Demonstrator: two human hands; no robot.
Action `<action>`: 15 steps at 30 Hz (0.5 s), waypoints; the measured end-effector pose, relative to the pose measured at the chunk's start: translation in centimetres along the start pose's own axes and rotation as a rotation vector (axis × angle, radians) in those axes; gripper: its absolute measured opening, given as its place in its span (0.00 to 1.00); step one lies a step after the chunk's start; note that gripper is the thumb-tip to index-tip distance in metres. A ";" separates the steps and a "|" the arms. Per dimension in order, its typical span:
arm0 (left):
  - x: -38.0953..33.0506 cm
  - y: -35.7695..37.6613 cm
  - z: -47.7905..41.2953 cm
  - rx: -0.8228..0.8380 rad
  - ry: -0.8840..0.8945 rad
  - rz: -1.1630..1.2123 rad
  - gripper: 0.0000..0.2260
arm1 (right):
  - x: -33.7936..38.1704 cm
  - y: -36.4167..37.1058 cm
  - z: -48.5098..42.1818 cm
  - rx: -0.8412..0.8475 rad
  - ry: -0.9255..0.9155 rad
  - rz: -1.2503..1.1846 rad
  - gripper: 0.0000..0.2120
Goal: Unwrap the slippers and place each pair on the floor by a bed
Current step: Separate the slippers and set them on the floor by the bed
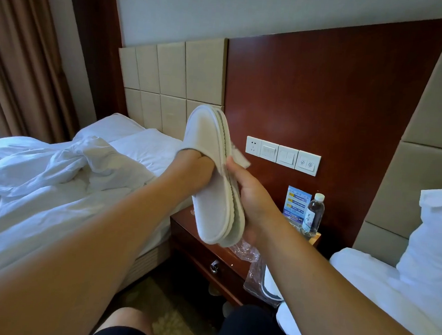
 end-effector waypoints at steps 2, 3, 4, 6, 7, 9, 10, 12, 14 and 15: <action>0.4 0.0 0.1 0.019 0.040 -0.043 0.09 | 0.4 -0.2 -0.1 -0.109 -0.009 0.141 0.21; 0.6 0.0 0.3 0.036 0.045 -0.052 0.10 | 0.7 -0.2 -0.2 -0.213 -0.017 0.259 0.24; 0.8 -0.1 0.5 0.051 0.046 -0.061 0.09 | 0.9 -0.2 -0.3 -0.324 -0.016 0.380 0.27; 1.0 0.1 0.8 0.070 0.073 -0.083 0.10 | 1.0 -0.1 -0.2 -0.460 -0.044 0.496 0.31; 1.0 0.2 0.9 0.075 0.084 -0.088 0.11 | 1.0 -0.2 -0.3 -0.480 -0.072 0.478 0.28; 0.9 0.4 1.1 0.081 0.084 -0.077 0.12 | 0.9 -0.2 0.0 -0.505 -0.132 0.396 0.18; 0.8 0.3 1.1 0.074 0.071 -0.064 0.11 | 1.0 -0.3 0.2 -0.510 -0.167 0.359 0.15; 0.6 0.3 1.2 0.065 0.045 -0.015 0.11 | 1.0 -0.6 0.4 -0.478 -0.224 0.313 0.15; 0.2 0.1 1.3 0.057 0.049 0.083 0.11 | 1.1 -1.0 0.3 -0.364 -0.248 0.087 0.14; 0.0 0.0 1.3 0.064 0.052 0.132 0.11 | 1.2 -1.0 0.4 -0.281 -0.249 -0.074 0.15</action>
Point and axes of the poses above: each hand's wrist, its own z-axis away from the middle knuckle, its own y-axis out of the palm, x = y × z, the point moved 1 cm from there along -z, towards the middle knuckle, and after that the axes turned 15 degrees about y, right-handed, at the moved point
